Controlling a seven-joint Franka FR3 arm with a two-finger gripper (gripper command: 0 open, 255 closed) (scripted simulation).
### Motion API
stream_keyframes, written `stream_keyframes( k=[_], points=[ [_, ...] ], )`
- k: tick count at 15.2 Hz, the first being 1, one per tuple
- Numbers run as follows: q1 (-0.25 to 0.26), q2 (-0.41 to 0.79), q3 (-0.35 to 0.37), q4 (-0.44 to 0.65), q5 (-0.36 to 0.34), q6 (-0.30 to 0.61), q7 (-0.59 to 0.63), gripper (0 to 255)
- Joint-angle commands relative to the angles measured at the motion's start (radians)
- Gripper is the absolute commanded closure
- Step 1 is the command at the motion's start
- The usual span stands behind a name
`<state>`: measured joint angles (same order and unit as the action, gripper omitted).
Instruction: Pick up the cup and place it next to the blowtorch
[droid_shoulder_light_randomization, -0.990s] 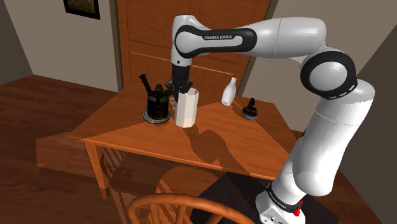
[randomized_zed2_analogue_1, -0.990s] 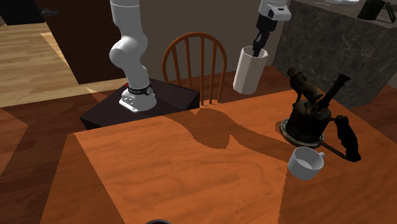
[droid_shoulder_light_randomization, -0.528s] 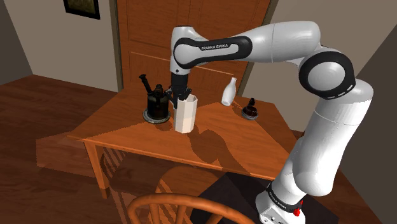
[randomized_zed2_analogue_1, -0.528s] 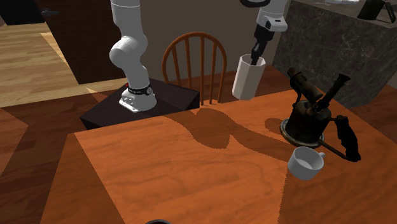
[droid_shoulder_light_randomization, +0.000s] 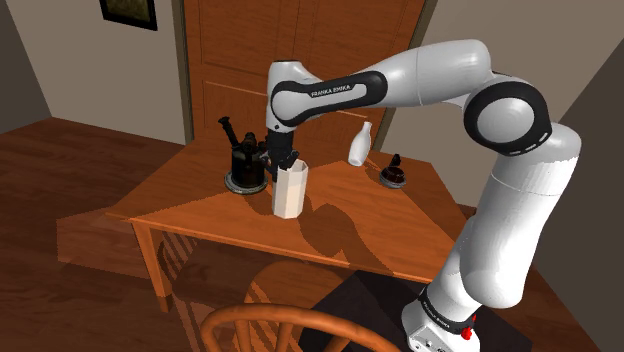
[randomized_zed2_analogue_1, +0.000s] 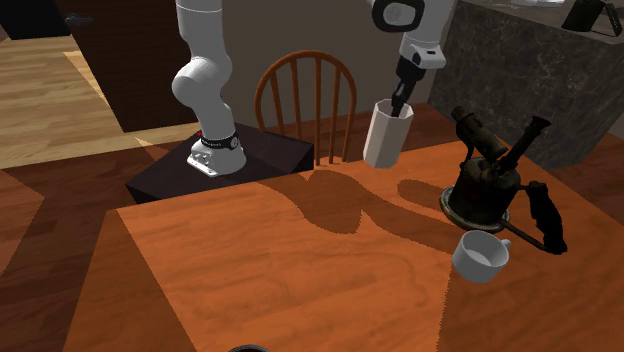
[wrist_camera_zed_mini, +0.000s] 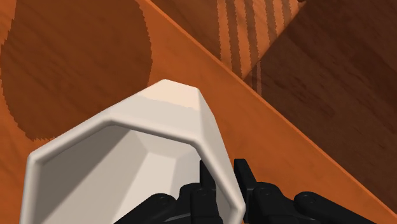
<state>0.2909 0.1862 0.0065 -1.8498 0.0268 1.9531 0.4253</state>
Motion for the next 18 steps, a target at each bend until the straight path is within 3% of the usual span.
stream_keyframes(
  k=[1, 12, 18],
  points=[
    [0.000, 0.009, 0.000, -0.013, 0.000, 0.023, 0.000, 255],
    [0.000, 0.073, 0.000, -0.088, 0.002, 0.162, -0.004, 255],
    [0.001, 0.073, 0.000, -0.088, 0.002, 0.162, -0.004, 255]
  ],
)
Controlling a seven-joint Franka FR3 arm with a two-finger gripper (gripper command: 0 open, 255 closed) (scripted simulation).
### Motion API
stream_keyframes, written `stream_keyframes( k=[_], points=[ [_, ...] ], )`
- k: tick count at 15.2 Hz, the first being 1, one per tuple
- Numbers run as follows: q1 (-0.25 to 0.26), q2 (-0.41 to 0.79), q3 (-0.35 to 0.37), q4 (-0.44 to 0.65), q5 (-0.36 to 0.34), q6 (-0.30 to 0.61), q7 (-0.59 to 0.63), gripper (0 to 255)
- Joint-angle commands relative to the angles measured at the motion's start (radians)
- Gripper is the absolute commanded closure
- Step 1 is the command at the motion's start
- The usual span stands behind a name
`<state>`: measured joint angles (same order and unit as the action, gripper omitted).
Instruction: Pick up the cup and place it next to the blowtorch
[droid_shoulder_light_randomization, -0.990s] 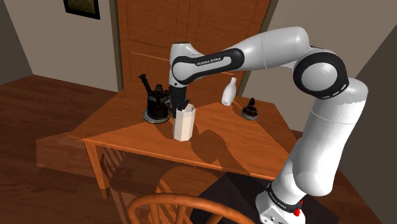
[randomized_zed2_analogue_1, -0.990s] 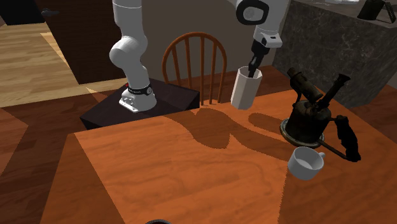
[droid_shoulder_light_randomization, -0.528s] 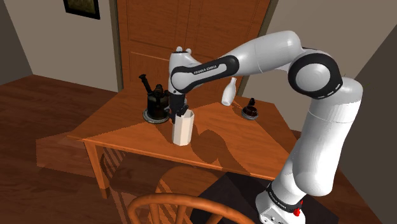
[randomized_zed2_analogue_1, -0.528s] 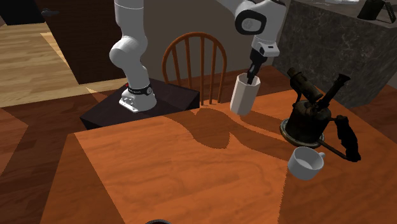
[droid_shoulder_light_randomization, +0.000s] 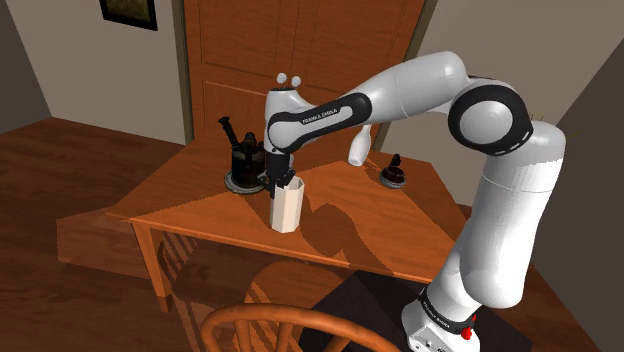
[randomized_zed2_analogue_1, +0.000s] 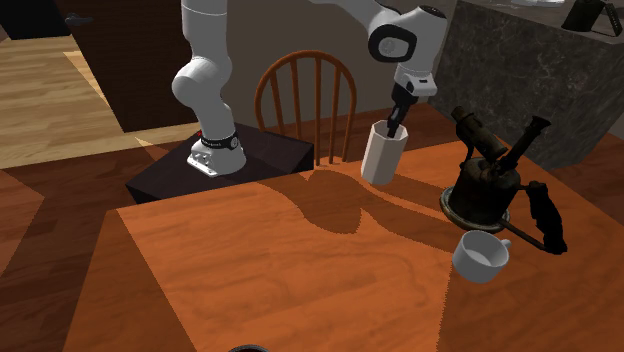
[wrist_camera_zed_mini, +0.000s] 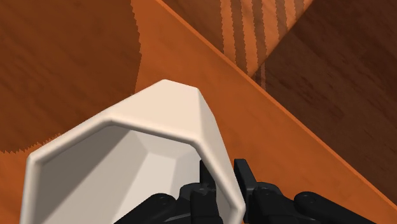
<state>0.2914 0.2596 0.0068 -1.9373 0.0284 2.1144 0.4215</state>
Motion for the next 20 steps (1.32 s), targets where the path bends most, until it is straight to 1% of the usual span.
stream_keyframes(
  k=[1, 2, 3, 8, 12, 20],
  points=[
    [0.000, -0.001, 0.000, 0.000, 0.000, 0.000, 0.000, 255],
    [0.000, -0.001, 0.000, 0.000, 0.000, 0.000, 0.000, 255],
    [0.000, -0.001, 0.000, 0.000, 0.000, 0.000, 0.000, 0],
    [0.000, -0.001, 0.000, 0.000, 0.000, 0.000, 0.000, 0],
    [-0.002, -0.042, -0.001, 0.076, -0.001, -0.117, 0.001, 0],
    [-0.002, -0.042, -0.001, 0.076, -0.001, -0.117, 0.001, 0]
  ],
)
